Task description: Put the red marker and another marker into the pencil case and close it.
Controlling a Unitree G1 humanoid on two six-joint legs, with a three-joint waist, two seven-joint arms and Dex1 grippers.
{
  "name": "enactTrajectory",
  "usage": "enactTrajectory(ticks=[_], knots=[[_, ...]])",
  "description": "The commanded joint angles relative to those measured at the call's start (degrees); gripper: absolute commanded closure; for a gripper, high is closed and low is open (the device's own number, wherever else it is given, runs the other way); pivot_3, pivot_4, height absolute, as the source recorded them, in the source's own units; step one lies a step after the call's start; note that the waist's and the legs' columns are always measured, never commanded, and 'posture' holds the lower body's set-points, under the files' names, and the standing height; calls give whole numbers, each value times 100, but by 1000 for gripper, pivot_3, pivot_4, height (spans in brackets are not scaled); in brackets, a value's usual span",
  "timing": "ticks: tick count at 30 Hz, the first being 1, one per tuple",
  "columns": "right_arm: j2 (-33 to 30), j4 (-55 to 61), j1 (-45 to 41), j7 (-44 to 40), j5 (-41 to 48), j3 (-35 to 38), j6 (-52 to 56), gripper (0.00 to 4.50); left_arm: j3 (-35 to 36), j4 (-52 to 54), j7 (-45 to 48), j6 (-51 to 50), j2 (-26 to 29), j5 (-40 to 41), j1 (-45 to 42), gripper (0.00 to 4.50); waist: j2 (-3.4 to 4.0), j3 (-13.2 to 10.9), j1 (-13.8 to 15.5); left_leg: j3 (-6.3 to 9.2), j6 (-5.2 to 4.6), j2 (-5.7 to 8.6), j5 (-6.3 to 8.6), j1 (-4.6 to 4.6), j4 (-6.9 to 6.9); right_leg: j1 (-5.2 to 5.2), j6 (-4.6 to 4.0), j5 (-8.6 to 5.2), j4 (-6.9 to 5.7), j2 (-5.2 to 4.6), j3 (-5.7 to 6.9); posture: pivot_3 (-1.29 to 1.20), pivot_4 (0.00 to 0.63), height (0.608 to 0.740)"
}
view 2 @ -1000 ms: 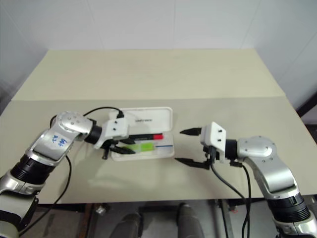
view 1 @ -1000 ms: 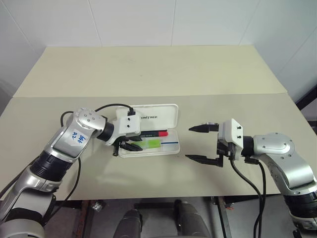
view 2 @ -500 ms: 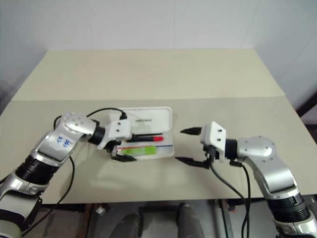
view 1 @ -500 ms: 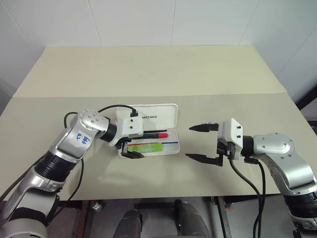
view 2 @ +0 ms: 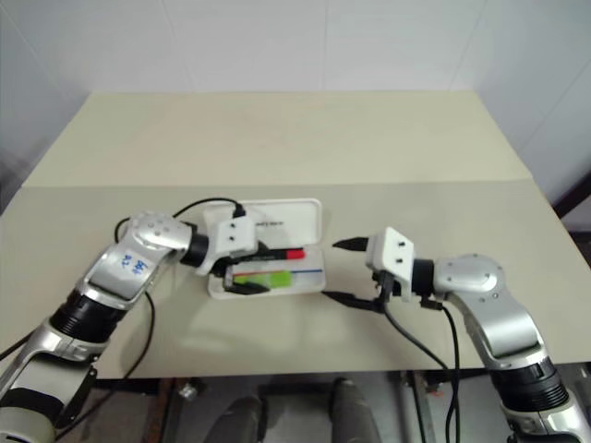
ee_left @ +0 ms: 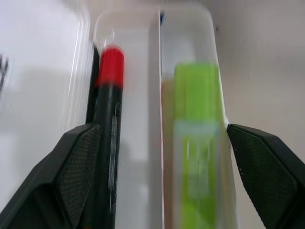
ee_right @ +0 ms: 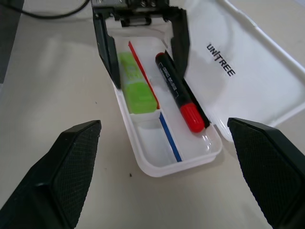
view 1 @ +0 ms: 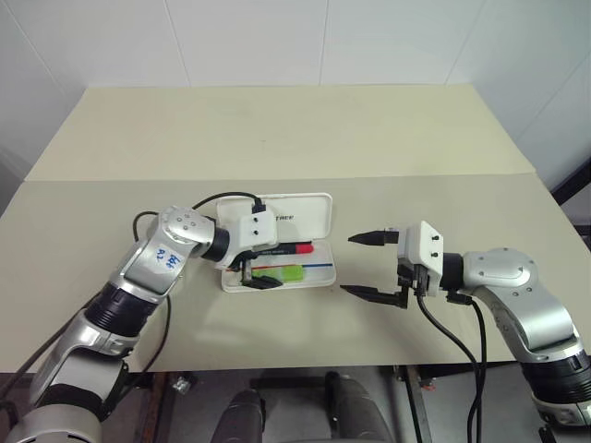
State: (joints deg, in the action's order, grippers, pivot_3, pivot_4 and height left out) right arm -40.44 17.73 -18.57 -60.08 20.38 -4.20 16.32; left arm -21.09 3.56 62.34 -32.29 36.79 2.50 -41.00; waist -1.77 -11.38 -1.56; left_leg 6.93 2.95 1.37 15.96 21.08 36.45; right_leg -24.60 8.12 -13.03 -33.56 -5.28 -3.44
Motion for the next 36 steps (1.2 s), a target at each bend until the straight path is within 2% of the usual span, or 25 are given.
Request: enactTrajectory(ticks=[1,7,12,24,29,36], knots=[[49,78,-94,67,-7,19,-75,0,147,189,-159,-68,-118,21,-173,16,0,0,0,0,0,0,0,0,0,0,0,0,0,1,0,0,150,740],[98,130,-44,105,-2,15,-74,0,133,385,-279,-199,-416,163,-222,16,0,0,6,0,0,0,0,0,0,0,0,0,1,-1,0,0,150,740],[110,140,-31,119,3,14,-75,0,5,153,-521,-140,-534,-85,-297,16,0,0,-2,0,0,0,0,-2,0,0,0,0,-2,1,0,0,150,740],[99,161,9,145,16,52,-74,0,-166,286,-322,-219,-193,-283,-173,16,0,0,-3,0,1,0,0,-2,1,0,0,0,-1,1,-1,0,150,740],[87,78,-9,134,-5,65,-115,0,87,322,-348,-121,-189,-109,-216,16,0,0,4,0,1,1,0,-1,2,1,1,0,-2,0,-1,0,150,740],[-198,-682,-238,-111,-218,160,-385,0,841,342,-9,584,-92,640,132,16,1,0,-9,-3,1,1,0,-3,2,1,0,0,1,-2,-2,0,150,740]])
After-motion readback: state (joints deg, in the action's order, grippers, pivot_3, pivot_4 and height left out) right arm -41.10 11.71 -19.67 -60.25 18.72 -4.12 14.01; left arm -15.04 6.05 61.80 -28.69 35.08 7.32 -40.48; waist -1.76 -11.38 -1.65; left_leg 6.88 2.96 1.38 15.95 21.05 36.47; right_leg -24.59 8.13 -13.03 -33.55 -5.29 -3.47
